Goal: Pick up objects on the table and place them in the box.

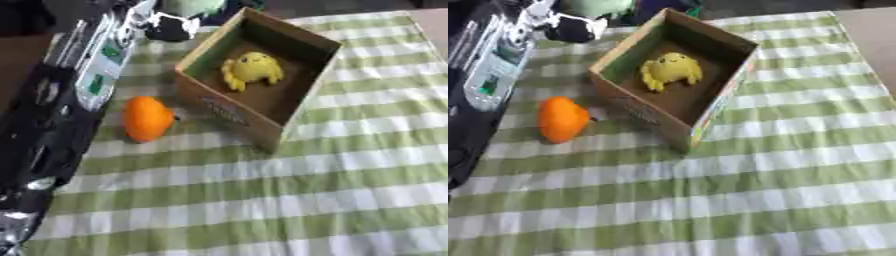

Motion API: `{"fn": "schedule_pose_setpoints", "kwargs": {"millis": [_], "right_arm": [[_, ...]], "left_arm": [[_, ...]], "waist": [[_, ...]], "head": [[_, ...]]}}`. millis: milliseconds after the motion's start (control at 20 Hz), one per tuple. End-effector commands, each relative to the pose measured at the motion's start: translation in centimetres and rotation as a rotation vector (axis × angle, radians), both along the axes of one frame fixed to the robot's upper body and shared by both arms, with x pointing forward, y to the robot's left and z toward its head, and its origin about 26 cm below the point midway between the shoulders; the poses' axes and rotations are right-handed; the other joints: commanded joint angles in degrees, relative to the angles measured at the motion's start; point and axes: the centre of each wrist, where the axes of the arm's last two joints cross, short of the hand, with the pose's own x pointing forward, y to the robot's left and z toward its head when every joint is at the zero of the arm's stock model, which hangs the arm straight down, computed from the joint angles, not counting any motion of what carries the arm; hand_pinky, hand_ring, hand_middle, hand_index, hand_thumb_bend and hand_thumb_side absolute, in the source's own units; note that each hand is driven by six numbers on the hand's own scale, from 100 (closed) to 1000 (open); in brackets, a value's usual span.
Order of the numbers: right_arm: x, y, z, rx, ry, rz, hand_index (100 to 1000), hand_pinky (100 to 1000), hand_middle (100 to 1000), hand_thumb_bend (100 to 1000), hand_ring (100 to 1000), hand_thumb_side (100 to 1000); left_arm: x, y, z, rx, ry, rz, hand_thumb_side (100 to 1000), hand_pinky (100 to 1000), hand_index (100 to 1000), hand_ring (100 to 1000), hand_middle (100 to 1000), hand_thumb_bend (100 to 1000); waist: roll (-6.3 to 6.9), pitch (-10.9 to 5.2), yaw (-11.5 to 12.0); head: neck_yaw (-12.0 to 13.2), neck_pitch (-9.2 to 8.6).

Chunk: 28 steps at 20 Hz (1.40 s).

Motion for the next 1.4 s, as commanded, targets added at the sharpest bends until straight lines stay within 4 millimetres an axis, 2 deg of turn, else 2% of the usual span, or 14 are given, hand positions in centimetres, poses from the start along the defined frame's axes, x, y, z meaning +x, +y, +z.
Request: {"fn": "schedule_pose_setpoints", "kwargs": {"millis": [50,250,500,700,750,800,850,950,1000,1050,1100,1150,1250,1400], "right_arm": [[-0.3,0.2,0.8,-0.007,-0.031,0.019,851,766,555,100,755,1000],[-0.4,0.0,0.6,-0.007,-0.023,0.013,852,767,554,100,755,1000],[-0.4,0.0,0.7,-0.007,-0.022,0.012,851,767,554,100,754,1000],[-0.4,0.1,0.6,-0.004,-0.02,0.015,851,768,554,100,754,1000],[-0.4,0.1,0.6,-0.004,-0.019,0.016,851,768,553,100,754,1000],[-0.4,0.1,0.6,-0.003,-0.018,0.015,851,768,553,100,754,1000],[-0.4,0.1,0.6,-0.003,-0.017,0.014,850,768,553,100,754,1000],[-0.4,0.1,0.5,-0.004,-0.015,0.012,849,768,553,100,754,1000],[-0.4,0.1,0.5,-0.004,-0.014,0.011,850,768,553,100,754,1000],[-0.4,0.1,0.5,-0.004,-0.013,0.011,850,768,553,100,755,1000],[-0.4,0.1,0.5,-0.004,-0.012,0.011,850,768,553,100,754,1000],[-0.4,0.1,0.5,-0.004,-0.011,0.011,850,768,553,100,755,1000],[-0.4,0.1,0.4,-0.003,-0.01,0.011,849,768,553,100,754,1000],[-0.4,0.1,0.4,-0.002,-0.008,0.01,849,768,552,100,755,1000]], "left_arm": [[0.5,-2.0,-0.8,0.017,-0.024,-0.021,287,391,662,572,506,100],[1.3,-4.5,-2.8,0.031,-0.022,-0.044,278,390,661,572,506,100],[1.6,-6.0,-4.3,0.096,-0.038,-0.063,291,390,663,573,507,100],[1.9,-6.6,-5.1,0.146,-0.03,-0.056,406,388,675,575,510,100],[2.0,-6.7,-5.2,0.156,-0.033,-0.052,519,393,696,580,517,100],[2.0,-6.7,-5.3,0.164,-0.034,-0.047,581,396,715,583,521,100],[2.1,-6.7,-5.4,0.171,-0.035,-0.042,709,406,764,597,538,100],[2.2,-6.5,-5.5,0.194,-0.031,-0.025,887,431,838,630,582,100],[2.2,-6.5,-5.5,0.209,-0.028,-0.017,945,449,875,656,606,122],[2.2,-6.5,-5.5,0.226,-0.026,-0.011,1000,487,916,698,644,418],[2.2,-6.4,-5.4,0.241,-0.025,-0.005,1000,498,921,708,654,496],[2.1,-6.4,-5.2,0.254,-0.027,0.002,1000,522,931,736,685,654],[2.0,-6.3,-4.8,0.266,-0.041,0.027,1000,541,940,761,715,744],[1.8,-6.1,-4.3,0.259,-0.075,0.065,1000,571,957,796,752,797]], "waist": [[-0.23,-1.17,0.1],[-0.07,-1.06,0.5],[-0.06,-0.92,0.4],[0.01,-0.89,0.2],[0.03,-0.89,0.2],[0.04,-0.9,0.3],[0.05,-0.91,0.3],[0.07,-0.96,0.4],[0.08,-0.98,0.4],[0.09,-1.0,0.4],[0.11,-1.03,0.4],[0.11,-1.05,0.3],[0.08,-1.1,0.3],[-0.01,-1.16,0.3]], "head": [[1.2,-1.02],[0.9,-1.2],[0.9,-1.41],[0.5,-1.6],[0.4,-1.6],[0.2,-1.56],[-0.1,-1.53],[-0.5,-1.49],[-0.6,-1.51],[-0.7,-1.5],[-0.9,-1.43],[-0.9,-1.39],[-1.0,-1.31],[-1.1,-1.36]]}}
